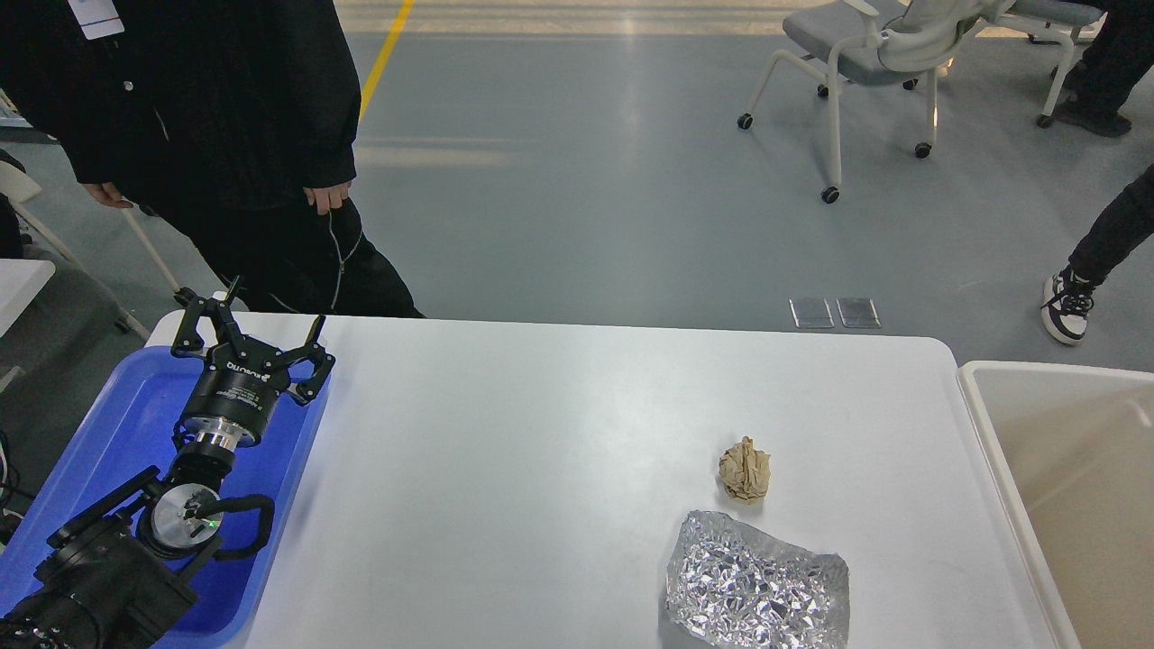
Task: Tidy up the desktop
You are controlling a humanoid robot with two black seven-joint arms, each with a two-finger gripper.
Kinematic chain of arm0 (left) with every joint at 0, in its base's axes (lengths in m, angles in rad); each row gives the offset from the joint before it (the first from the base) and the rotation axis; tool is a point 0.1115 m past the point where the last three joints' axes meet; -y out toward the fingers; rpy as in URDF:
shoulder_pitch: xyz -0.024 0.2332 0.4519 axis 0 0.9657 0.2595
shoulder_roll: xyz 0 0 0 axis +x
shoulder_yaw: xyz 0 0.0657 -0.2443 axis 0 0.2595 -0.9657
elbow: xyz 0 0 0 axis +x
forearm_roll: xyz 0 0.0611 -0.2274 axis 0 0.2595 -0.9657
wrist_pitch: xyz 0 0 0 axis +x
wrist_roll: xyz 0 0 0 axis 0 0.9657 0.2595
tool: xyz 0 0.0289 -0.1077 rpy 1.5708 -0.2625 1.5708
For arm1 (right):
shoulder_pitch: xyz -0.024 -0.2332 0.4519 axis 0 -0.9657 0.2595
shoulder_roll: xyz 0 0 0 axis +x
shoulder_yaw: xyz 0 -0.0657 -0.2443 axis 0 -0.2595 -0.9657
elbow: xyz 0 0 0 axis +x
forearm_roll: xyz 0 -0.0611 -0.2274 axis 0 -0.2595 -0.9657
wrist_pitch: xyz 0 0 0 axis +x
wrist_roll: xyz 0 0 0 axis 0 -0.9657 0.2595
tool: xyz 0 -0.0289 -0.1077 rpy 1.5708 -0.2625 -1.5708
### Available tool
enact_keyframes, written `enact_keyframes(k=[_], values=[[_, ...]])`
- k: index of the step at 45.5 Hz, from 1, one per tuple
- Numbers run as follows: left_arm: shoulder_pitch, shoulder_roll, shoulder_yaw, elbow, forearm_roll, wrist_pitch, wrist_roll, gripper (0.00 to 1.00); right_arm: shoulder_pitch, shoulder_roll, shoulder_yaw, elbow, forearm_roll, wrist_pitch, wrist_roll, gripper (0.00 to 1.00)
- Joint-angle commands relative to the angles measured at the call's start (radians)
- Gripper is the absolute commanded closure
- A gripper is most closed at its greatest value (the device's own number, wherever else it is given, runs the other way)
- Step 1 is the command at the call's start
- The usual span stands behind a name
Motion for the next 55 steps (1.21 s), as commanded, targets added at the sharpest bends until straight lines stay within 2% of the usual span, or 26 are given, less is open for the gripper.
enact_keyframes(k=[1, 10, 18, 26, 34, 38, 45, 55], values=[[0.0, 0.0, 0.0, -0.001, 0.0, 0.0, 0.0, 0.0, 0.01, -0.01, 0.102, 0.0, 0.016, 0.006, 0.0, 0.0], [0.0, 0.0, 0.0, -0.001, 0.0, 0.0, 0.0, 0.0, 0.047, -0.016, 0.218, 0.003, 0.028, 0.02, 0.006, 0.0], [0.0, 0.0, 0.0, 0.001, 0.0, 0.0, 0.0, 0.0, 0.053, -0.059, 0.384, 0.026, 0.073, 0.098, 0.002, 0.0], [0.0, 0.0, 0.0, -0.001, 0.0, 0.0, 0.0, 0.0, 0.039, -0.156, 0.621, 0.219, 0.073, 0.15, 0.0, 0.0], [0.0, 0.0, 0.0, 0.001, 0.0, 0.0, 0.0, 0.0, 0.018, -0.22, 0.701, 0.411, 0.073, 0.17, 0.011, 0.0], [0.0, 0.0, 0.0, 0.001, 0.0, 0.0, 0.0, 0.0, 0.011, -0.22, 0.77, 0.472, 0.071, 0.183, 0.014, 0.0], [0.0, 0.0, 0.0, 0.001, 0.0, 0.0, 0.0, 0.0, -0.036, -0.213, 0.901, 0.6, 0.069, 0.27, 0.015, 0.0], [0.0, 0.0, 0.0, -0.001, 0.0, 0.0, 0.0, 0.0, -0.116, -0.119, 1.034, 0.787, 0.008, 0.276, 0.029, 0.0]])
